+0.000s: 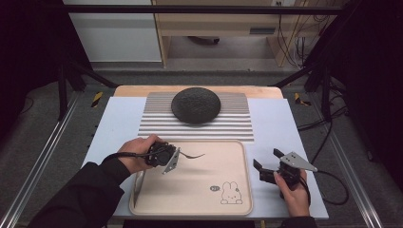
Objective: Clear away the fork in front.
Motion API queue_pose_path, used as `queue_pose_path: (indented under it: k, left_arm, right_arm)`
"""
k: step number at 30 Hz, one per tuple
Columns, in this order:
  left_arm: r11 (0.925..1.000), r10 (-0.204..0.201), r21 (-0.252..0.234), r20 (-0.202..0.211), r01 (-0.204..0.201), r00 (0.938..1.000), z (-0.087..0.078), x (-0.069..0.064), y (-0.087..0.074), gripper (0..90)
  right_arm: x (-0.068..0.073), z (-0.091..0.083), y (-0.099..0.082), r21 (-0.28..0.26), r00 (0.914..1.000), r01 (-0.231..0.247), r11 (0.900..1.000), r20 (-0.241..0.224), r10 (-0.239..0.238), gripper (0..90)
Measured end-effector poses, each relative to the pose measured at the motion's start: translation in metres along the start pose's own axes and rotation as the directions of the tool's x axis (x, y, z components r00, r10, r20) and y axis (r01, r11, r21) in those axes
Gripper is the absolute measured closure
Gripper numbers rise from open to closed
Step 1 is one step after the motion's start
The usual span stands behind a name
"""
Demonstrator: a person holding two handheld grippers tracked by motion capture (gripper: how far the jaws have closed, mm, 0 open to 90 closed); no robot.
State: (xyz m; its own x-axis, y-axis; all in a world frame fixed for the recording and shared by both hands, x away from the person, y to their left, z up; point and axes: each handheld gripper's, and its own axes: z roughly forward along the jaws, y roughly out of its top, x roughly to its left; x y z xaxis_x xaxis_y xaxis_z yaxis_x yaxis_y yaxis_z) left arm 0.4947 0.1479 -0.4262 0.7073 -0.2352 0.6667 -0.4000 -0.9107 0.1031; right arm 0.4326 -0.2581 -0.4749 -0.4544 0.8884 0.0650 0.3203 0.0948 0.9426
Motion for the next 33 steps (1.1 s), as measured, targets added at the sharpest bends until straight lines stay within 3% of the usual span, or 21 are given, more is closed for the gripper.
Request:
queue_pose_path:
  k: [13,33]
  left_arm:
    - [1.0,0.007,0.005,0.052,-0.007,0.9986,0.014,-0.001,0.001,86.9]
    - [0.9999,0.011,0.008,0.086,-0.012,0.9963,0.026,0.003,0.007,86.9]
  right_arm:
    - [0.001,0.002,-0.001,0.016,0.9999,0.011,0.9998,-0.004,-0.011,8.0]
    - [0.001,0.002,-0.002,0.022,0.9999,0.01,0.9997,-0.006,-0.01,8.3]
